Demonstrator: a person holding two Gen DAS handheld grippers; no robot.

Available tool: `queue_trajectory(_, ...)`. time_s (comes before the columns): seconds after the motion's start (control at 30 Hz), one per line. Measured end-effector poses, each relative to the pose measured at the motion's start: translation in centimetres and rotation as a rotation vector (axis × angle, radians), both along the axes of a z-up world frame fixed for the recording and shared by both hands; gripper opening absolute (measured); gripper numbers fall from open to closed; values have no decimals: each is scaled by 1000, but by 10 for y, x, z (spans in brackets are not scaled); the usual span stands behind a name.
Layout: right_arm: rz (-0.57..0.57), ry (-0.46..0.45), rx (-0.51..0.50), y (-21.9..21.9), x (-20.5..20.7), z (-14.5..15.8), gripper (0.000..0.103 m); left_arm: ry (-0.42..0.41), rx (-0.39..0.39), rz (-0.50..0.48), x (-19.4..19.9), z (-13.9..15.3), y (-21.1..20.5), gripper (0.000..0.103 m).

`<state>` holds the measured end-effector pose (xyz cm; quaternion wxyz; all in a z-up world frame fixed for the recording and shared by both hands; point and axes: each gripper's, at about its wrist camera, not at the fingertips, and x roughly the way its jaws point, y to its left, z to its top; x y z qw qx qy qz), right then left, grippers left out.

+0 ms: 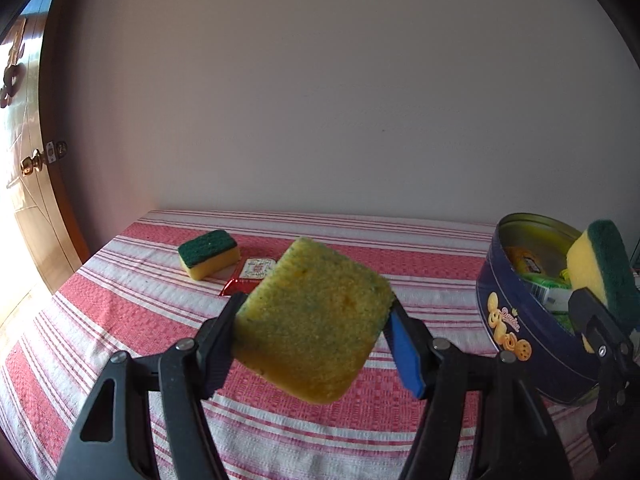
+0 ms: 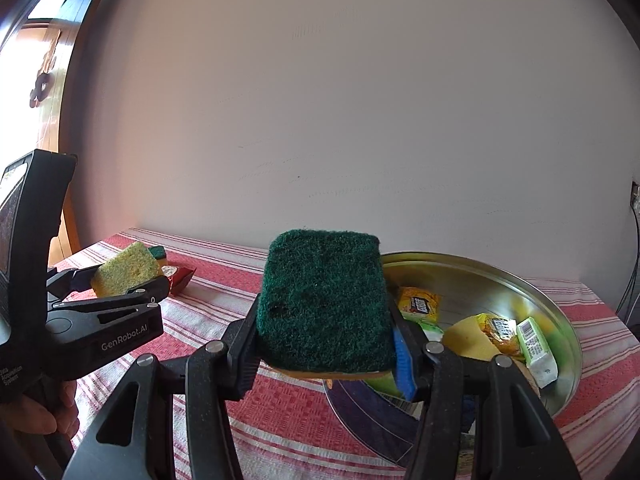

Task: Organize objects
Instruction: 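Carry both sponges toward the tin and hold them above it, then lower the yellow sponge and green-topped sponge into the tin with both tools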

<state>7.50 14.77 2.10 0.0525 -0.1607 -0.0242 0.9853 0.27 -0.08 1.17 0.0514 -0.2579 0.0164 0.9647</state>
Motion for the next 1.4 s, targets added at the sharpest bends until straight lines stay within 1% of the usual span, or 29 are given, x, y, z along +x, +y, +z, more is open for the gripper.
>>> queue_trajectory(0.17, -19, 27, -21, 16, 7, 5, 56, 19, 6, -33, 5, 11, 22, 67)
queue_trajectory(0.37, -63, 58, -38, 42, 16, 10, 56, 52, -11, -83, 15, 23, 56, 67)
queue_trajectory(0.67, -200, 110, -44, 97, 30, 19, 56, 76, -10, -165, 20, 36, 105, 67)
queue_trajectory(0.83, -268, 127, -57, 125, 29, 23, 56, 80, -13, -216, 20, 41, 136, 67)
queue_trajectory(1.0, -323, 114, -71, 148, 23, 22, 56, 72, -14, -254, 22, 43, 165, 67)
queue_trajectory(1.1, -338, 108, -65, 156, 20, 21, 56, 69, -24, -266, 22, 42, 177, 67)
queue_trajectory(1.4, -358, 114, -42, 160, 16, 23, 56, 44, -1, -276, 17, 41, 190, 67)
